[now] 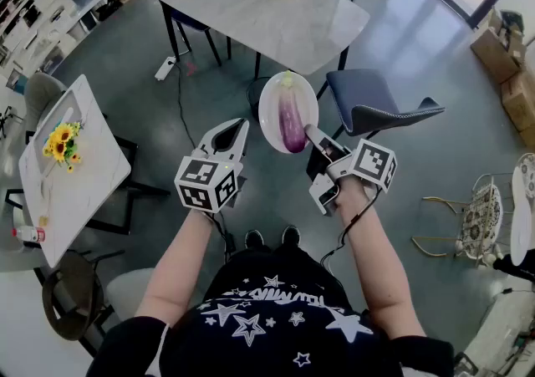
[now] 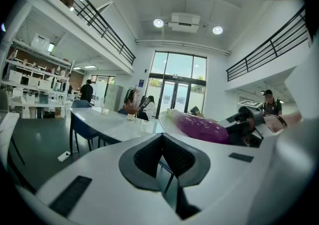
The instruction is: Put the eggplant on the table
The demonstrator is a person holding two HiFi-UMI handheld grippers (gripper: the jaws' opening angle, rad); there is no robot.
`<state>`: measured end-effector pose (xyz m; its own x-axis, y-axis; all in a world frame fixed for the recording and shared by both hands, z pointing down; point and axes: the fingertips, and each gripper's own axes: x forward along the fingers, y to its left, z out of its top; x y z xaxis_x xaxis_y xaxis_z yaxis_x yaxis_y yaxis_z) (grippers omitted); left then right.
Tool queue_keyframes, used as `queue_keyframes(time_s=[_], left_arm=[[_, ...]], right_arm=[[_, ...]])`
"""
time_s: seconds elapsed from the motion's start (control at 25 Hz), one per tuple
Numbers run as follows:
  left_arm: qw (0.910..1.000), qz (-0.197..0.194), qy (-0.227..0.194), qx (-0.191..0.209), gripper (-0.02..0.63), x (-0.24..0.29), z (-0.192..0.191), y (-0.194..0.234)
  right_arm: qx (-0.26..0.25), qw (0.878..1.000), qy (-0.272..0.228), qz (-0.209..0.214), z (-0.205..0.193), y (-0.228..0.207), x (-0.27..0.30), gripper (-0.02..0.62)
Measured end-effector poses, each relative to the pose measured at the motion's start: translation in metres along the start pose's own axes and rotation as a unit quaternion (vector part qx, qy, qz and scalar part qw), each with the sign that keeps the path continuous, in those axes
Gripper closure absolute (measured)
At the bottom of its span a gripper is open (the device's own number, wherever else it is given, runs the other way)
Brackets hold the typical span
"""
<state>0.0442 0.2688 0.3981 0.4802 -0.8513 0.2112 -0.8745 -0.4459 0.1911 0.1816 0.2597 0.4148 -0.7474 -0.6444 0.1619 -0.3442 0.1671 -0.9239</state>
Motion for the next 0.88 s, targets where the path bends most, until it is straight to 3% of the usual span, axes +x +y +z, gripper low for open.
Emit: queue_keyframes(time_s=[0.32,0.52,0.88], left_arm=[[0.9999,-0.009,-0.006,-0.005,0.598,0.005,0.005,-0.016],[0.9997,0.016,-0.017,0.003,0.598,-0.014,0.002,-0.029],[0.9988,0.038,-0.030,0.007,0.598,-0.043,-0.004,-0.059]], right_arm=[[-0.018,1.000,0.003,-0.003,0.000,0.002,0.000,0.565],[-0.005,1.000,0.022,0.020,-0.021,0.005,-0.011,0.565],[-0.018,0.999,0.036,0.023,-0.033,0.002,-0.043,0.565]])
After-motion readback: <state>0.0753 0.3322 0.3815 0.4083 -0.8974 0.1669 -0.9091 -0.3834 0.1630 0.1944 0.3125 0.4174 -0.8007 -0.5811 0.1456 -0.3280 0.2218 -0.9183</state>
